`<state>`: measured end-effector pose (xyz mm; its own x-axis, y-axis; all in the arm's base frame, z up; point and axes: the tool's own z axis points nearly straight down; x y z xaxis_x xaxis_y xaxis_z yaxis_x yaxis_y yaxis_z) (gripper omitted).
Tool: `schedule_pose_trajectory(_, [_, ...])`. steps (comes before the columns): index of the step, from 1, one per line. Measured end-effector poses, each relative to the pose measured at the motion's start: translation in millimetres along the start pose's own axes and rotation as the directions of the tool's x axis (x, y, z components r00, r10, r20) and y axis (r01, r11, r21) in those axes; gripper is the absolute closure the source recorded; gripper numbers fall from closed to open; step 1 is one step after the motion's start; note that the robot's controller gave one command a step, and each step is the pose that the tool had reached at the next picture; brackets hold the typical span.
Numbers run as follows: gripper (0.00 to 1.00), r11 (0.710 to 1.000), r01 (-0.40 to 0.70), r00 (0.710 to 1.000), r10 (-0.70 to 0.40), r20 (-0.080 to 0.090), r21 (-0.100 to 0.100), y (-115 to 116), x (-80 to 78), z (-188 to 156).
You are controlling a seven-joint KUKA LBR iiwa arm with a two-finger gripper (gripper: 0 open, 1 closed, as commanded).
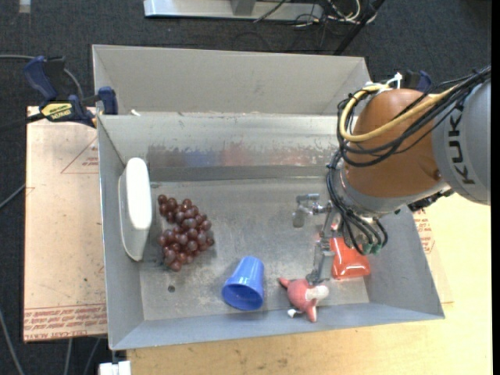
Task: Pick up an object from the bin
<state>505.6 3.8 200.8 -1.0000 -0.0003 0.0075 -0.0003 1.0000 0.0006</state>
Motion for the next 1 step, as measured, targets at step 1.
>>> schedule_pose_trajectory(1, [0.0,1.0,0.0,1.0,0.0,0.008,0.0,0.0,-1.3,-4.3])
